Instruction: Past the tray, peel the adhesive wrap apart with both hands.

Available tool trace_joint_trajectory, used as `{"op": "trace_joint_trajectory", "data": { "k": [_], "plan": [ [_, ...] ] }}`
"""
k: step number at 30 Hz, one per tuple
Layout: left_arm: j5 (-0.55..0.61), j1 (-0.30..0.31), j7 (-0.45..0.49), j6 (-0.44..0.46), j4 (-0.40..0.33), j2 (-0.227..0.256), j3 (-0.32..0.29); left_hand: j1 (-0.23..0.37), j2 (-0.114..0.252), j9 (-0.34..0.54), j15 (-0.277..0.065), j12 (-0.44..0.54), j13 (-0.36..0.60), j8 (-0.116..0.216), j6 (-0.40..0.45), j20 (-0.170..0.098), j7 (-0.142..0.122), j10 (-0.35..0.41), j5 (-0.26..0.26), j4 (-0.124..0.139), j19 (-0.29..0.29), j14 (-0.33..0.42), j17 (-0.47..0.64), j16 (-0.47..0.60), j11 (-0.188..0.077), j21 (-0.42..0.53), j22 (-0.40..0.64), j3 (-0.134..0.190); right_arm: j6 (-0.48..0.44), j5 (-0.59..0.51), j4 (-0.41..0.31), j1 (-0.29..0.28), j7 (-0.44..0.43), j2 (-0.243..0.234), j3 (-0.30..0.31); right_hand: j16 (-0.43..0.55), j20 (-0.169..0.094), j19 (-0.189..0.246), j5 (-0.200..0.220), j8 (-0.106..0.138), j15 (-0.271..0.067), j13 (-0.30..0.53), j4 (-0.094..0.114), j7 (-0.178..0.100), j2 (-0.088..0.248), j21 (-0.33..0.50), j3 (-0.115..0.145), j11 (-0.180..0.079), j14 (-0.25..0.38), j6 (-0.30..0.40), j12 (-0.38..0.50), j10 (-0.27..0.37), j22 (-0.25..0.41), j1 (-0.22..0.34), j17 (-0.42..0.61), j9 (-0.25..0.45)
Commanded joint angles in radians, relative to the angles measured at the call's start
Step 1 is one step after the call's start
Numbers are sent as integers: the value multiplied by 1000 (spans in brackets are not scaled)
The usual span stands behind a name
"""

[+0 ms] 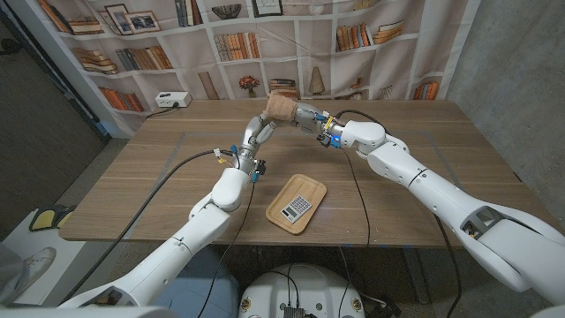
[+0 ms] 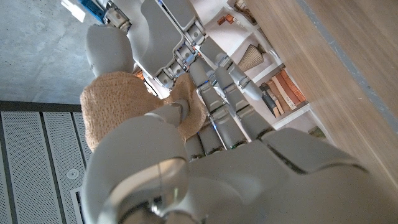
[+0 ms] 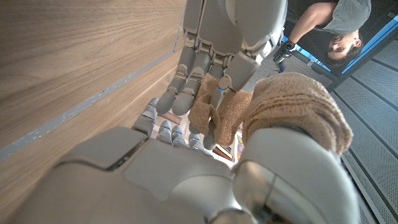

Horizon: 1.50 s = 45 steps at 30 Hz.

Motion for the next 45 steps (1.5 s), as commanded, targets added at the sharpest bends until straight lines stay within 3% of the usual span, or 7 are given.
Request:
{"op": "trace_joint_trajectory", "data": {
  "k": [1,7,10,13,18,26,45],
  "plan": [
    [-49,19,10,-5,8,-26,-12,69,2,151,11,133,211,49,-48,32,-15,-46,2,5,-79,54,173,101,1,167,131,-29,0,3,7,0,-6,-1,5,4,-2,4,-4,3,-6,0,-3,26,7,4,-3,-3,-53,-25,4,-1,2,1,2,0],
    [-71,11,-17,4,13,-20,-8,103,4,369,32,321,537,117,-127,53,-20,-51,8,37,-139,47,487,341,3,378,222,-78,4,4,16,4,-4,3,6,3,-6,4,-5,3,-9,0,-3,23,8,4,-3,-6,-54,-24,4,-2,2,0,2,0],
    [-81,3,-31,0,24,-23,-5,99,0,424,14,397,630,149,-132,41,-28,16,8,53,-77,81,555,432,13,408,209,-79,2,7,18,5,-3,5,6,4,-9,3,-5,3,-11,0,-3,22,9,3,-3,-7,-54,-23,4,-2,2,-1,2,0],
    [-95,-9,-60,7,32,-17,2,104,-6,504,8,506,742,203,-131,3,-49,112,0,21,33,191,592,552,0,468,191,-89,4,7,21,5,-1,5,6,3,-6,2,-5,3,-9,0,-3,23,9,3,-4,-6,-54,-23,4,-2,2,-2,2,0],
    [-123,-45,-158,21,45,14,25,102,-30,503,7,576,751,224,-72,-26,-103,123,51,-28,90,213,722,650,-13,511,170,-66,4,11,24,3,0,5,8,3,-8,1,-6,2,-13,0,-4,23,11,3,-4,-9,-55,-22,3,-2,2,-3,2,0],
    [-126,-57,-159,48,42,10,34,10,-55,506,9,749,751,232,2,-67,-106,175,262,-62,166,281,840,736,-17,590,87,24,6,20,26,-2,0,2,15,3,-7,1,-6,2,-12,0,-5,23,12,3,-5,-9,-55,-21,3,-2,2,-5,2,0],
    [-181,-45,-159,53,43,-6,28,-35,-40,588,11,804,748,279,-2,-46,-61,121,317,-58,102,241,830,730,-5,645,73,32,24,26,39,-6,-7,-5,32,3,-7,1,-7,1,-12,0,-7,26,14,4,-6,-8,-55,-21,3,-2,2,-6,1,0]
  ]
}}
